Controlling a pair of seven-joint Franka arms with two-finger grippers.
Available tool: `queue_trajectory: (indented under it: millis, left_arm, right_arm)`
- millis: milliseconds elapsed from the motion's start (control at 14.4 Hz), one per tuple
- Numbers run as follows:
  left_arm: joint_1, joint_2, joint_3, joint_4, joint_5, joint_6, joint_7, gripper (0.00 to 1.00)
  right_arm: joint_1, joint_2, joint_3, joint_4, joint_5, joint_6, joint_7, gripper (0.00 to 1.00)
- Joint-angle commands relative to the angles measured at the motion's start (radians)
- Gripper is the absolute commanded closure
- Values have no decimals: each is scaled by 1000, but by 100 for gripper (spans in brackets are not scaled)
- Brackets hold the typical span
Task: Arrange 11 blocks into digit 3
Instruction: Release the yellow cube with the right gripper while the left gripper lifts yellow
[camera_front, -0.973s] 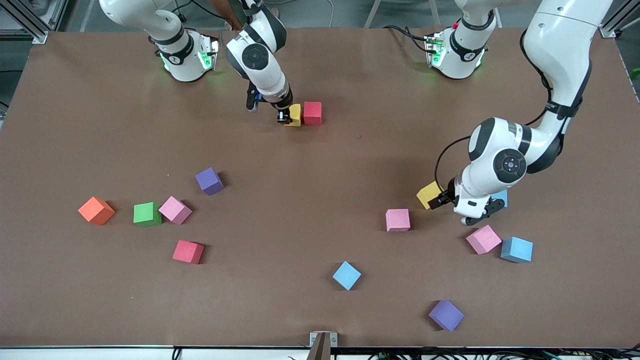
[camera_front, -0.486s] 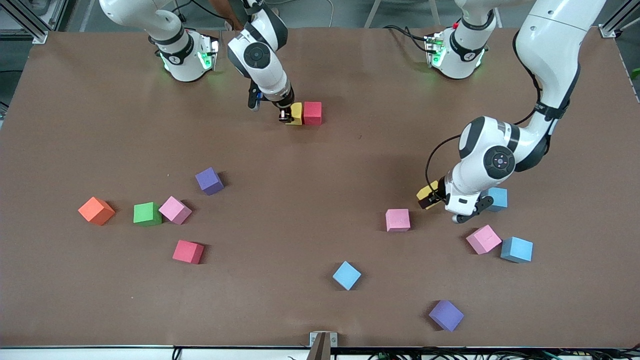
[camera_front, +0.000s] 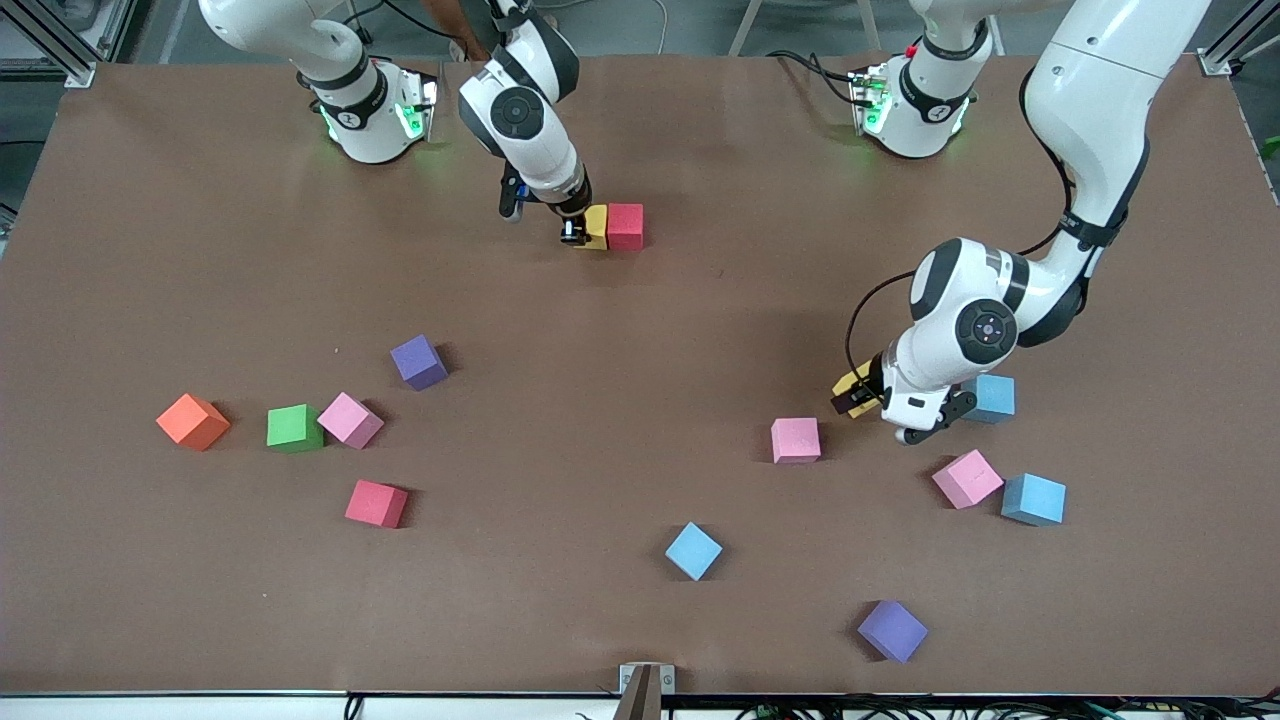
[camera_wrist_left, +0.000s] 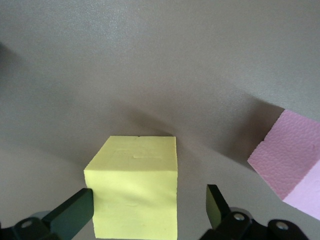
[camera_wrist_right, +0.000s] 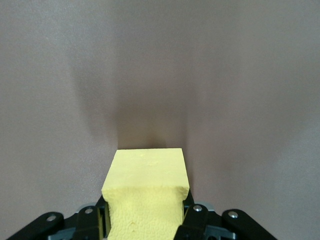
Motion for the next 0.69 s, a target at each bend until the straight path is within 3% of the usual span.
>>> queue_trajectory:
  millis: [0, 69, 139, 208, 625]
  left_arm:
    - [1, -34, 4, -5, 14, -41, 6, 0]
    - [7, -56, 3, -7, 17, -54, 11, 0]
    - [12, -64, 3, -7, 18, -64, 13, 0]
    - [21, -72, 3, -8, 20, -67, 16, 0]
    - [21, -46, 1, -8, 20, -56, 16, 0]
  right_arm:
    - [15, 17, 2, 12, 29, 13, 13, 98]
    - [20, 15, 2, 13, 26, 12, 11, 89]
    - [23, 15, 2, 13, 24, 10, 10, 57]
    - [26, 19, 2, 13, 26, -5, 14, 1]
    - [15, 8, 0, 21, 23, -43, 11, 0]
